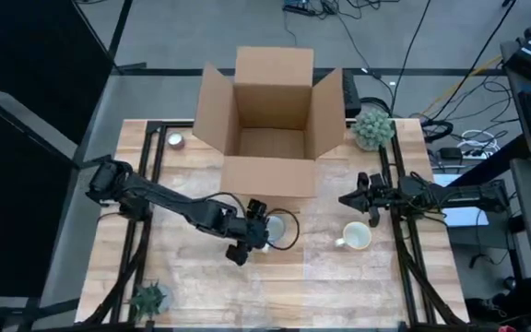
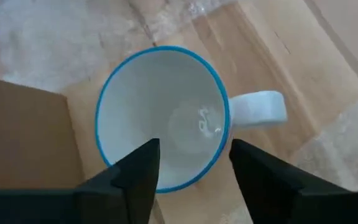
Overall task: Wrap mug
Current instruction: Put the red cup on the left transparent bubble wrap
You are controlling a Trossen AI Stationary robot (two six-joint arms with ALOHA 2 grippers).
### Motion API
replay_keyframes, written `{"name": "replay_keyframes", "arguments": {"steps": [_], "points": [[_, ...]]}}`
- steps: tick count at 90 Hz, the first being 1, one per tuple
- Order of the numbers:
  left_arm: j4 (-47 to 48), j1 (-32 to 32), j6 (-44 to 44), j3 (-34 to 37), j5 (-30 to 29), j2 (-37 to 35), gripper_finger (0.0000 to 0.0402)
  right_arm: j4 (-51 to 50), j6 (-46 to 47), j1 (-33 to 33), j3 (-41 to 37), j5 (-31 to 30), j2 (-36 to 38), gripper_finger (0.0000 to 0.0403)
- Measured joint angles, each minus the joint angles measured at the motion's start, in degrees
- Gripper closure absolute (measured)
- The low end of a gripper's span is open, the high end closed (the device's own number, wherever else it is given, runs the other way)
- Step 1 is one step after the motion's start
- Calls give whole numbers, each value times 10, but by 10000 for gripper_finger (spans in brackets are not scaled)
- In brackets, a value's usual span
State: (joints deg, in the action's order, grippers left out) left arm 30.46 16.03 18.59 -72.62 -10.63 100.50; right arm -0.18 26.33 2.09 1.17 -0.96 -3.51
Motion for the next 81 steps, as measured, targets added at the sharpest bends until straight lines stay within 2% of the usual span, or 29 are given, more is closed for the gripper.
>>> {"name": "replay_keyframes", "arguments": {"steps": [15,26,34,45,49,56,68,81], "points": [[-9,0,19,0,3,27,221,0,0,0,0,0,-1,403],[-24,0,39,-1,-2,50,245,0,0,0,0,0,-1,403],[-31,1,59,0,-5,53,284,0,0,0,0,0,-1,403],[-30,1,54,0,-2,50,369,0,0,0,0,0,-1,403],[-19,1,55,2,-3,48,386,0,0,0,0,0,-1,403],[-25,5,42,-2,-6,46,389,0,-3,0,0,0,-1,403],[36,23,-5,-34,-25,27,396,0,3,0,0,0,-1,403],[133,46,-121,-66,-25,-15,397,0,6,13,0,0,-4,403]]}}
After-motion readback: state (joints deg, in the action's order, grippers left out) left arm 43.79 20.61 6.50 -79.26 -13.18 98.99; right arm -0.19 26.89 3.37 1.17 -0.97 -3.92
